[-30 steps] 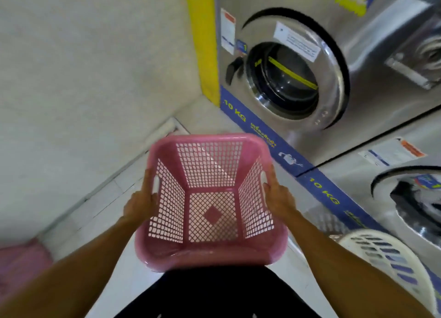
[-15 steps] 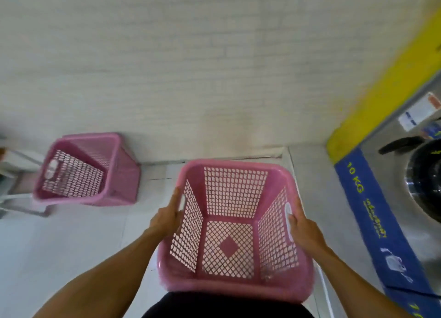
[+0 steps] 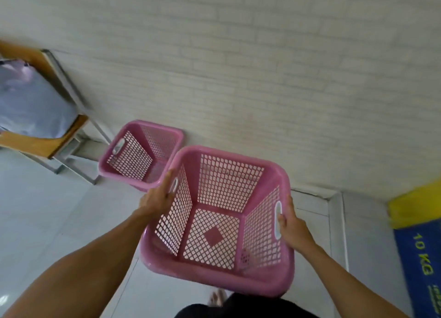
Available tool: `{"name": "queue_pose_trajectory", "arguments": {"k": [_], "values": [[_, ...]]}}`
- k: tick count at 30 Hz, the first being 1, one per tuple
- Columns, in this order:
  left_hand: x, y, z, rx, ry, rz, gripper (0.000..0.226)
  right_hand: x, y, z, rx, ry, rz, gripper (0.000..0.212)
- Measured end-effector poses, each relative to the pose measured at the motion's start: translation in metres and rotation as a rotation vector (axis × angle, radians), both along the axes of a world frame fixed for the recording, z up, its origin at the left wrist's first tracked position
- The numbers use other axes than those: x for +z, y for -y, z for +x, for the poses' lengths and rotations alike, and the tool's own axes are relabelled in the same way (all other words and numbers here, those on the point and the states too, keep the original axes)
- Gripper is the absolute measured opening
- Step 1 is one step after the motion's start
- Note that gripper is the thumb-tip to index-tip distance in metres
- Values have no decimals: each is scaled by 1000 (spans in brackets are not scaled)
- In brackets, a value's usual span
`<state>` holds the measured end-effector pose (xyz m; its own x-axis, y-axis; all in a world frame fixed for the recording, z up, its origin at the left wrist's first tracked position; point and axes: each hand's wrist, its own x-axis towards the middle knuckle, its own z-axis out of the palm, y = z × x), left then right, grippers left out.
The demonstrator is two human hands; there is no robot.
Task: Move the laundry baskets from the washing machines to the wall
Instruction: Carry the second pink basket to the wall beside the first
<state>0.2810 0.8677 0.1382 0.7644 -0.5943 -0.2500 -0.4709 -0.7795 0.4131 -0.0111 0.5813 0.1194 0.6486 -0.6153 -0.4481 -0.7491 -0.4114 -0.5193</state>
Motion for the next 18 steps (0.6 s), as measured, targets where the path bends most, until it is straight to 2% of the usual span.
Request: {"name": "queue_pose_trajectory", "arguments": {"k": [6, 13, 18], "values": [[3, 34, 57, 25, -30, 41, 82, -27, 22, 56, -19, -32, -20, 69], [-24, 71, 119, 97, -156, -41, 93, -48, 74, 126, 19, -86, 36, 69], [-54, 91, 155, 160, -273, 13, 104, -70, 101, 166, 48, -142, 122, 65]]}}
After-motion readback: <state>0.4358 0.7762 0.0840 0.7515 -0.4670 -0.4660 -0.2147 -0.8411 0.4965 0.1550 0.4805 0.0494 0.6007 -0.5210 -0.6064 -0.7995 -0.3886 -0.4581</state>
